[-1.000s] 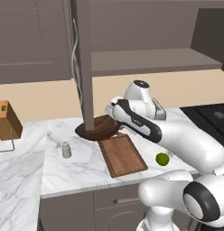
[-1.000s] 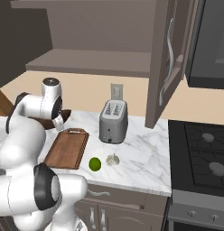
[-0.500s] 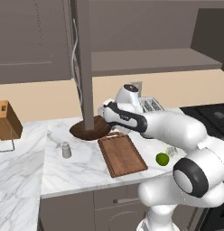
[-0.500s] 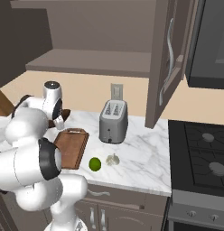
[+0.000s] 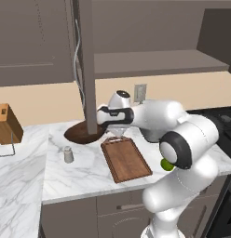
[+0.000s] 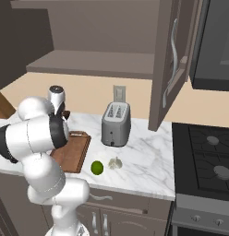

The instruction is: Open the cabinet. Place the bowl and condiment on the counter. Then place the lime and garlic on the cutting board.

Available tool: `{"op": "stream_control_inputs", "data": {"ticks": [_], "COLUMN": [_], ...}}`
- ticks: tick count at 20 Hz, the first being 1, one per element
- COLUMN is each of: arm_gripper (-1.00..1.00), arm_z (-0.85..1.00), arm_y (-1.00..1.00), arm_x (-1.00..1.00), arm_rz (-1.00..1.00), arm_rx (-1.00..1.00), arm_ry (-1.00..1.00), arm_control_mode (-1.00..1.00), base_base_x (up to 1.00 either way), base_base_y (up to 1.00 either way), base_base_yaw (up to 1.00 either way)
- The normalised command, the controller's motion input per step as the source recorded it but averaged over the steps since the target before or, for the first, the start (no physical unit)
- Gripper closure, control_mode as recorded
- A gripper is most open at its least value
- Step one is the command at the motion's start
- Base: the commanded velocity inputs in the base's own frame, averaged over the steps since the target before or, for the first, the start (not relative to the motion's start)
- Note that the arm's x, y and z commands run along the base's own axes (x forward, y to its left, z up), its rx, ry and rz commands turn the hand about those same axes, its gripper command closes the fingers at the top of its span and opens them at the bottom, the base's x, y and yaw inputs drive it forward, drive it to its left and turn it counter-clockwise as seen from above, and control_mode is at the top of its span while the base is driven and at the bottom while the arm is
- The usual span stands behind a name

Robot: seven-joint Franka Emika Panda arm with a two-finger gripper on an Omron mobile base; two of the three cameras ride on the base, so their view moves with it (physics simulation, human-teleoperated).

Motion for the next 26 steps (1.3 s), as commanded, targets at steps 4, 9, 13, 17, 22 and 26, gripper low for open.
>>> {"op": "stream_control_inputs", "data": {"ticks": [4, 9, 13, 17, 22, 26], "arm_gripper": [1.0, 1.0, 1.0, 1.0, -1.0, -1.0], "arm_z": [-0.39, -0.64, -0.59, -0.14, 0.5, 0.66], "arm_y": [0.13, 0.2, 0.14, 0.02, -0.02, -0.25], "arm_x": [0.59, 0.52, 0.41, 0.13, -0.05, -0.43], "arm_rz": [0.08, 0.07, 0.07, 0.05, 0.0, 0.0], "arm_rx": [0.0, 0.0, 0.0, 0.0, 0.03, 0.03], "arm_ry": [0.0, 0.0, 0.0, 0.0, 0.0, 0.0], "arm_control_mode": [-1.0, -1.0, -1.0, -1.0, -1.0, -1.0], "base_base_x": [0.0, 0.0, 0.0, 0.0, 0.0, 0.0], "base_base_y": [0.0, 0.0, 0.0, 0.0, 0.0, 0.0], "base_base_yaw": [0.0, 0.0, 0.0, 0.0, 0.0, 0.0]}}
